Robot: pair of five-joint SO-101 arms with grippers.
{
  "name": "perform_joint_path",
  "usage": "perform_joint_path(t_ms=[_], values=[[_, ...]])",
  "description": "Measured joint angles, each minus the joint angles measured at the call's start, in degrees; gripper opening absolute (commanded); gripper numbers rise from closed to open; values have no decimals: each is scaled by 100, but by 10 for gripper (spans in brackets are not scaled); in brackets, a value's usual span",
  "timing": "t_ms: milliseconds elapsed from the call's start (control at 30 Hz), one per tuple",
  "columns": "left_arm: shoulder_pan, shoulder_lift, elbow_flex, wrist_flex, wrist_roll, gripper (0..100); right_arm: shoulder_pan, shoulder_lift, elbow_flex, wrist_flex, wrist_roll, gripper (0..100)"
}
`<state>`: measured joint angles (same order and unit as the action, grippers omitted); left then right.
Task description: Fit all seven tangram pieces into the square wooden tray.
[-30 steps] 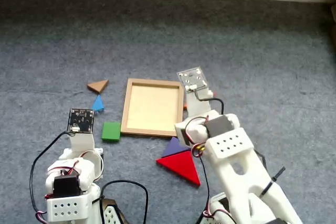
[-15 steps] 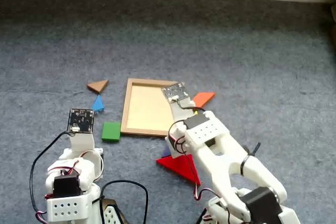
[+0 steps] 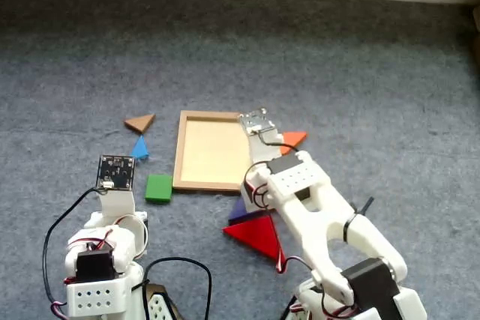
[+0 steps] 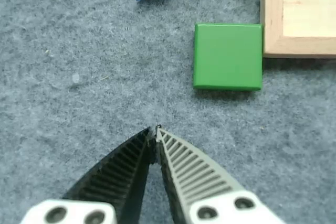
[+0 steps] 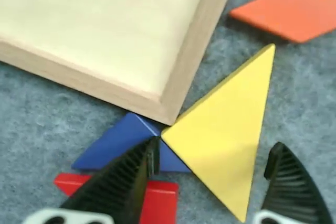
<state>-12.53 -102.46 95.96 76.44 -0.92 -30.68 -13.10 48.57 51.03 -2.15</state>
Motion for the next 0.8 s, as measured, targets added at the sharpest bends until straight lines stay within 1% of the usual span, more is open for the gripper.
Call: perform_joint_path(t_ms=[567, 733, 800], values=[[0, 0, 0, 0, 0, 24, 70, 79, -149, -26, 0, 319], [0, 0, 0, 0, 0, 24, 79, 79, -158, -26, 158, 319], [0, 0, 0, 0, 0, 24, 202, 79, -158, -26, 193, 319]])
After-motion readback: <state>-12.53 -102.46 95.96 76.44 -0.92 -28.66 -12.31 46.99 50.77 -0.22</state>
